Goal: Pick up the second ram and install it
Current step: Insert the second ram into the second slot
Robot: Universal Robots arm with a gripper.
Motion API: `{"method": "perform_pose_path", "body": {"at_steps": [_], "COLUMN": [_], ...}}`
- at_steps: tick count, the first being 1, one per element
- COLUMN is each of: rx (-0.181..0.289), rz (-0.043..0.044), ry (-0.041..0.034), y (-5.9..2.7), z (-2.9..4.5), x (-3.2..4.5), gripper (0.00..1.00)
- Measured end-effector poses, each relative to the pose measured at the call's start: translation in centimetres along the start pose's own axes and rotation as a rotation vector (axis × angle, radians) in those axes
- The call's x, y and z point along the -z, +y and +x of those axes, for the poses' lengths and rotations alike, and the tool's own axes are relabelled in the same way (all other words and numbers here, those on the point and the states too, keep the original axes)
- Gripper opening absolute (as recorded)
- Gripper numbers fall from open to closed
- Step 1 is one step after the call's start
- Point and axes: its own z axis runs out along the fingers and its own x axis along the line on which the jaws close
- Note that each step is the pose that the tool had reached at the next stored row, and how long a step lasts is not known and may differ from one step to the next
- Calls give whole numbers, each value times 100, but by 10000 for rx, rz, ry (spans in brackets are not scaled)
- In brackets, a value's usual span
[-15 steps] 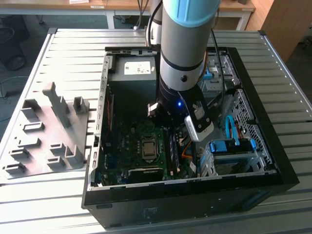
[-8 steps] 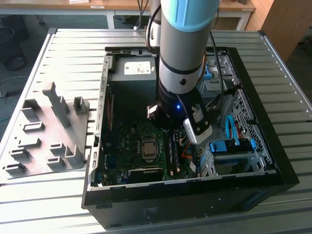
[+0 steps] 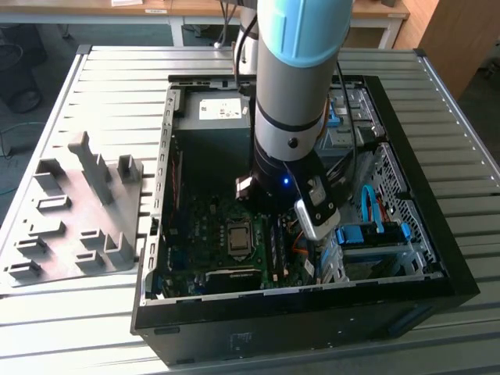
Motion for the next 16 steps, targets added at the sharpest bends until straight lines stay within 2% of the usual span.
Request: {"method": "perform_pose_path", "body": {"at_steps": [6,13,16], "rx": [-43,-43,-187], "rz": [2,4,11], "ry": [-3,-3,-13], "y": [-5,-13,-15], "z": [19,24,25], "x": [-62,-182,-201], "gripper": [14,14,14]}}
